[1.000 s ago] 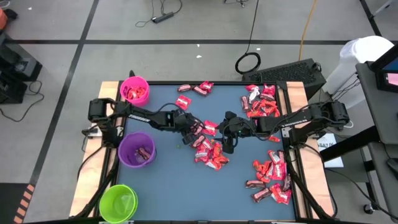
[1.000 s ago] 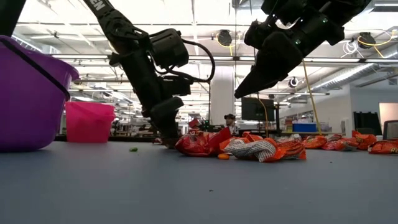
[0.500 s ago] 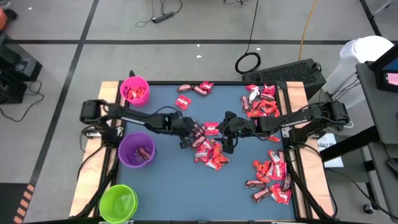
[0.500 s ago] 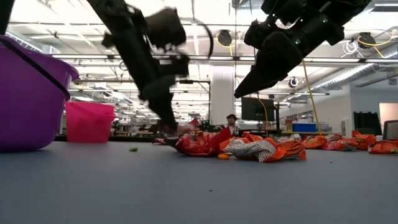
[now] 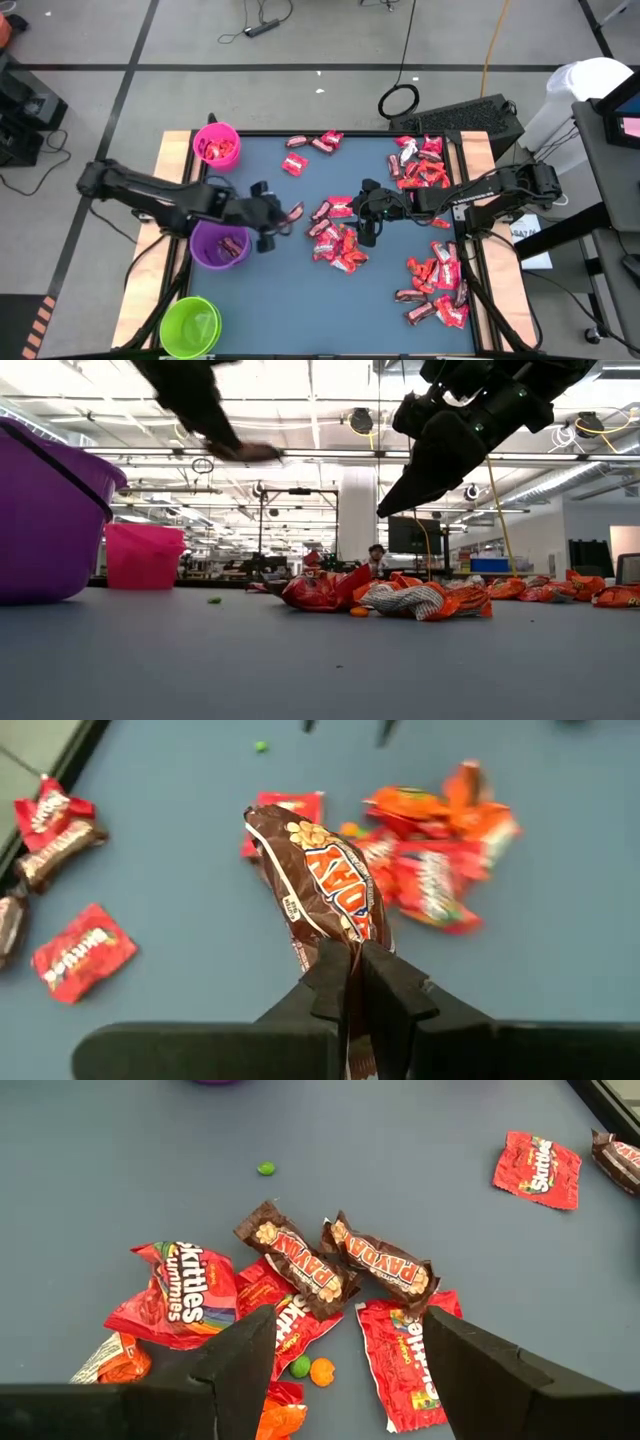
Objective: Organize candy in baskets
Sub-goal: Put the brown chocolate into the violet bucket
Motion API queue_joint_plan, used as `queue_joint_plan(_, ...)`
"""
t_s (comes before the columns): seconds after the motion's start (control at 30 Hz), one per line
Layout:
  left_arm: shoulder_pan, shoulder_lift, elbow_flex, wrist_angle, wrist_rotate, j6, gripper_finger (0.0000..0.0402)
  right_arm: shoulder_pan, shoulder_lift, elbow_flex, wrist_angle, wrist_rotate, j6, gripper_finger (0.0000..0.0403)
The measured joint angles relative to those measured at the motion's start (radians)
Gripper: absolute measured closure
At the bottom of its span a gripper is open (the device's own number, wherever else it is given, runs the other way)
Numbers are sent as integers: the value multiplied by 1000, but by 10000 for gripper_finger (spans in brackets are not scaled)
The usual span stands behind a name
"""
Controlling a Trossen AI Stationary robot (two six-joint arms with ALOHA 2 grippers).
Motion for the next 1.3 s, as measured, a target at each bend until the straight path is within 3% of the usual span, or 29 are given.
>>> queue_joint_plan(0.33, -123, -240, 0, -329, 60, -260, 375, 0, 0, 0, 6, 0, 3, 163)
queue_joint_plan(0.53, -160, -293, 0, -545, 138, -423, 375, 0, 0, 0, 9, 0, 3, 163)
queue_joint_plan(0.8, -213, -317, 0, -658, 232, -589, 375, 0, 0, 0, 9, 0, 3, 163)
queue_joint_plan(1.3, -242, -313, -34, -663, 209, -493, 375, 0, 0, 0, 14, 0, 3, 163)
